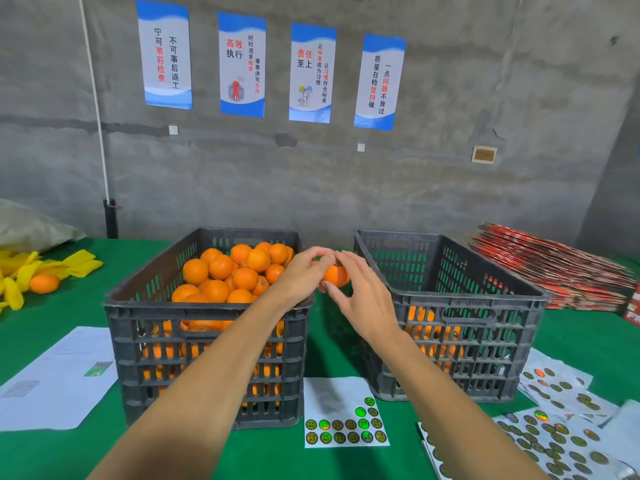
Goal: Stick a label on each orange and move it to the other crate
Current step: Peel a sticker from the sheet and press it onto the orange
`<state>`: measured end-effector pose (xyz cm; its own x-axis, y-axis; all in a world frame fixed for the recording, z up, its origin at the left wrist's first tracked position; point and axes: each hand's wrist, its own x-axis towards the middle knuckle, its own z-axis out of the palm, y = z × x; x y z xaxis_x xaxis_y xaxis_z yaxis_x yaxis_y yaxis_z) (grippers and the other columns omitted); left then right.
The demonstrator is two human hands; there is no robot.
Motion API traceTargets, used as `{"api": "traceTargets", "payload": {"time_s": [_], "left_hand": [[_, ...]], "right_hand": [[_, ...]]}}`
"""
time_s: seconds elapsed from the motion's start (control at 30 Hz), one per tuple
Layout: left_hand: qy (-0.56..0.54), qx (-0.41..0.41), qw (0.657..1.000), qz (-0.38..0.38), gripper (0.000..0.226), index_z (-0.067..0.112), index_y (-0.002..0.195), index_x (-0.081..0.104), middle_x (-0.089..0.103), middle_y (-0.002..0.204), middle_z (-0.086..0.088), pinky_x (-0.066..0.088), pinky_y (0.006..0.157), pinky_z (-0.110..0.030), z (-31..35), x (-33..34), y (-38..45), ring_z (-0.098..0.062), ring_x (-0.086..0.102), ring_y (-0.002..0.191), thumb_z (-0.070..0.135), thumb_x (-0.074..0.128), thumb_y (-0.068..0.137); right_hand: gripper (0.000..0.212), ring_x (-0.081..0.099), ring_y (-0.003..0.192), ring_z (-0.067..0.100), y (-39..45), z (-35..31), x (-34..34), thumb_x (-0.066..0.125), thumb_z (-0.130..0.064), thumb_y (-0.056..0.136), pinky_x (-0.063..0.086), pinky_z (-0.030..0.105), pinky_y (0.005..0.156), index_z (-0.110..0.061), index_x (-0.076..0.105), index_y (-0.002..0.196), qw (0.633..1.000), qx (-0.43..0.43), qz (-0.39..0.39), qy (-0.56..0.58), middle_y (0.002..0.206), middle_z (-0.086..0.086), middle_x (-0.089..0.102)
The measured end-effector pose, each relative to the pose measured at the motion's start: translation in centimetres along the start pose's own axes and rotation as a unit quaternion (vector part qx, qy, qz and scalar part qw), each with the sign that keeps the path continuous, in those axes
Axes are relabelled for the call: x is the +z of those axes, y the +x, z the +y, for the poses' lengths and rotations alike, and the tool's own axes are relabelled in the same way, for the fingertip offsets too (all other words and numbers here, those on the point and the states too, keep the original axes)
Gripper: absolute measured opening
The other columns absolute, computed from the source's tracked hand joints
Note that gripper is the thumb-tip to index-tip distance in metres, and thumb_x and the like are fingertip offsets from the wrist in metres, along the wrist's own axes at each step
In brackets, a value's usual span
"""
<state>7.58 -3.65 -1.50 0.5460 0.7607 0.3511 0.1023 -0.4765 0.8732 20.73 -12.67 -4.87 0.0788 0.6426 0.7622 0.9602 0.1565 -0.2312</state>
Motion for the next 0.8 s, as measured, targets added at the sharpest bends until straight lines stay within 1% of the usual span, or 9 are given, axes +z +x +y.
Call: {"api": "traceTargets", "payload": {"time_s": [0.13,0.2,0.3,0.4,0.5,0.57,0.63,0.7,0.8], "left_hand": [[-0.067,-0.007,0.997,-0.032,0.039,0.018,0.142,0.057,0.066,0.129,-0.004,0.061,0.092,-0.035,0.1,0.2,-0.1,-0.018,0.068,0.112,0.033,0.054,0.107],[-0.067,-0.003,0.997,-0.027,0.037,0.02,0.14,0.058,0.066,0.13,0.0,0.057,0.1,-0.038,-0.2,0.1,0.3,-0.015,0.068,0.114,0.035,0.054,0.107],[-0.044,-0.008,0.998,0.05,0.023,0.022,0.125,0.062,0.065,0.122,0.004,0.052,0.103,-0.036,-1.1,-0.6,1.7,-0.017,0.064,0.117,0.032,0.054,0.106],[0.04,-0.017,0.995,0.094,0.025,0.01,0.128,0.063,0.066,0.124,-0.006,0.047,0.099,-0.03,-2.8,-1.9,3.4,-0.021,0.061,0.116,0.018,0.057,0.105],[0.146,-0.025,0.987,0.064,0.031,0.007,0.134,0.059,0.062,0.136,-0.012,0.046,0.109,-0.038,-4.6,-3.1,5.0,-0.025,0.059,0.124,0.013,0.056,0.104],[0.203,-0.029,0.977,0.062,0.035,0.007,0.137,0.057,0.058,0.142,-0.014,0.045,0.111,-0.04,-5.5,-4.1,6.0,-0.029,0.055,0.13,0.013,0.057,0.103],[0.266,-0.031,0.961,0.07,0.04,0.009,0.14,0.056,0.054,0.146,-0.014,0.044,0.111,-0.04,-6.4,-5.1,7.0,-0.031,0.052,0.134,0.013,0.059,0.101],[0.312,-0.044,0.947,0.071,0.048,0.011,0.144,0.052,0.05,0.15,-0.015,0.044,0.111,-0.04,-7.6,-6.2,8.1,-0.032,0.05,0.136,0.013,0.062,0.097],[0.339,-0.09,0.935,0.059,0.064,0.015,0.153,0.041,0.042,0.155,-0.014,0.053,0.098,-0.041,-9.4,-7.8,9.8,-0.035,0.056,0.128,0.01,0.065,0.094]], "right_hand": [[0.065,0.06,0.129,0.031,0.3,1.3,-0.9,0.066,-0.041,0.097,0.057,0.044,0.098,-0.006,0.05,0.148,0.995,-0.057,-0.011,-0.079,0.152,0.013,0.051],[0.067,0.055,0.135,0.032,1.0,2.8,-1.6,0.064,-0.041,0.098,0.052,0.046,0.102,-0.005,0.044,0.152,0.996,-0.02,-0.021,-0.086,0.157,0.013,0.044],[0.069,0.045,0.143,0.029,1.9,6.2,-3.3,0.052,-0.048,0.103,0.044,0.044,0.108,-0.013,0.032,0.158,0.99,0.09,-0.044,-0.102,0.164,0.007,0.033],[0.063,0.05,0.136,0.03,1.8,9.1,-4.8,0.052,-0.05,0.102,0.046,0.045,0.105,-0.014,0.043,0.153,0.978,0.175,-0.034,-0.107,0.156,0.007,0.047],[0.045,0.06,0.124,0.03,2.3,10.4,-4.9,0.058,-0.037,0.103,0.05,0.044,0.099,-0.011,0.06,0.139,0.974,0.221,-0.006,-0.057,0.141,0.009,0.061],[0.038,0.064,0.118,0.03,3.5,10.5,-4.7,0.056,-0.025,0.105,0.053,0.044,0.098,-0.009,0.06,0.139,0.971,0.235,-0.009,-0.042,0.138,0.011,0.064],[0.038,0.062,0.123,0.032,4.5,10.6,-4.5,0.051,-0.02,0.106,0.053,0.046,0.1,-0.009,0.058,0.141,0.971,0.236,-0.016,-0.045,0.139,0.012,0.063],[0.038,0.059,0.126,0.032,5.3,10.9,-4.0,0.047,-0.022,0.107,0.053,0.046,0.099,-0.011,0.056,0.143,0.969,0.237,-0.028,-0.06,0.139,0.011,0.062],[0.043,0.062,0.12,0.032,5.9,11.5,-3.1,0.044,-0.032,0.107,0.055,0.044,0.087,-0.016,0.049,0.146,0.961,0.251,-0.072,-0.092,0.136,0.008,0.064]]}}
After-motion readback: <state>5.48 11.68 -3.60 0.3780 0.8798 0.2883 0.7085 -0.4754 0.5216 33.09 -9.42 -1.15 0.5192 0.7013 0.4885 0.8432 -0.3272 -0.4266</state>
